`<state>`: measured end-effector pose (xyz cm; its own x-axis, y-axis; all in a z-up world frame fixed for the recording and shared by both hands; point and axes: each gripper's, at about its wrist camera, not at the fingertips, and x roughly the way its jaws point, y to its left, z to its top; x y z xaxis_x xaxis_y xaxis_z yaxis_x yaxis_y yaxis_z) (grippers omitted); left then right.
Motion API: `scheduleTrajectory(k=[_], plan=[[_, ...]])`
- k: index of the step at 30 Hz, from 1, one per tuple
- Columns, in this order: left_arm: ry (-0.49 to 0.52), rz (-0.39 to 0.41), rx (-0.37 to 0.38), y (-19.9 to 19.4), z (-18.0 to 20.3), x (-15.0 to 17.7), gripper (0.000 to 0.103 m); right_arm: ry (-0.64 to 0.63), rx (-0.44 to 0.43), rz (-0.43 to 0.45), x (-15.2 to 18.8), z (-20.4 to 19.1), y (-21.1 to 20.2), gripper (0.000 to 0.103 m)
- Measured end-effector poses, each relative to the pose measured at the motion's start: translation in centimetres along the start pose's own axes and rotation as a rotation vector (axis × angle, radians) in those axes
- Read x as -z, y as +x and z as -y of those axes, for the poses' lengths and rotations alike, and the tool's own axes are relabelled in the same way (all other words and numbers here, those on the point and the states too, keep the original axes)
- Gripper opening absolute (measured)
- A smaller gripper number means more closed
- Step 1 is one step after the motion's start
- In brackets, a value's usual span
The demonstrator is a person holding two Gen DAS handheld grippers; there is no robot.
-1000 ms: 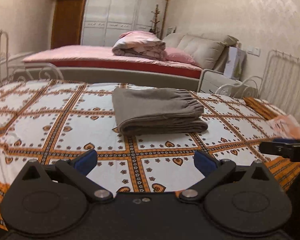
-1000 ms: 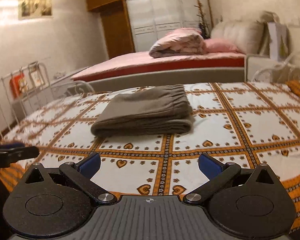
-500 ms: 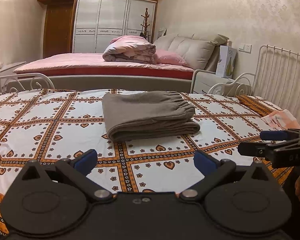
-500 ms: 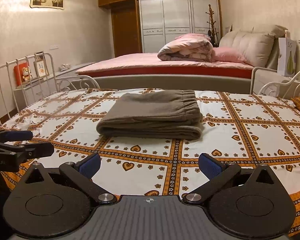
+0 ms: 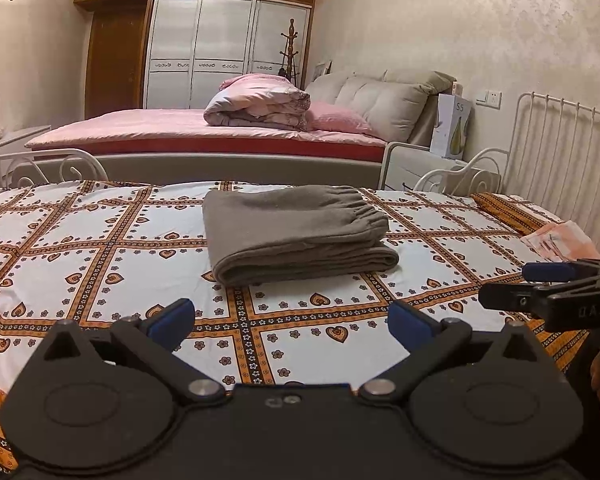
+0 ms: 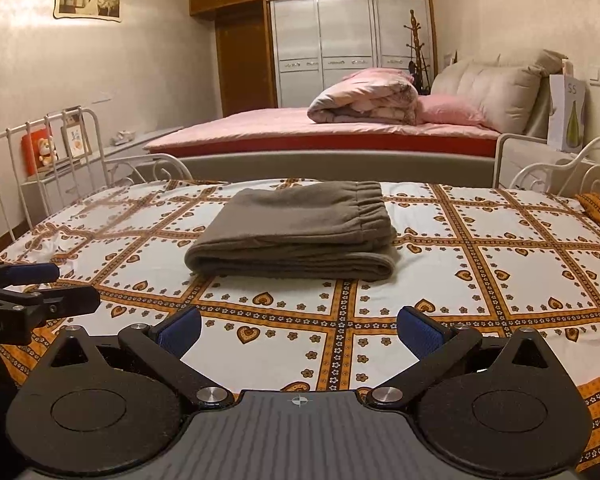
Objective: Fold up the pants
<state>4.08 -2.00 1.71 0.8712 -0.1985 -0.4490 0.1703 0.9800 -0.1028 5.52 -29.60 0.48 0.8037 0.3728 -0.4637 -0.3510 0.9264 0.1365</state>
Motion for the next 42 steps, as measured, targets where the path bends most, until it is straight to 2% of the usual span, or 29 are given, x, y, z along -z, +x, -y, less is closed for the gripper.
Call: scheduleTrajectory(k=[42], plan=[[0.010,0.000,0.018,0.12,0.06,0.06,0.097,-0.013,-0.003,0.002,0.09,0.28,-0.09,0.103]])
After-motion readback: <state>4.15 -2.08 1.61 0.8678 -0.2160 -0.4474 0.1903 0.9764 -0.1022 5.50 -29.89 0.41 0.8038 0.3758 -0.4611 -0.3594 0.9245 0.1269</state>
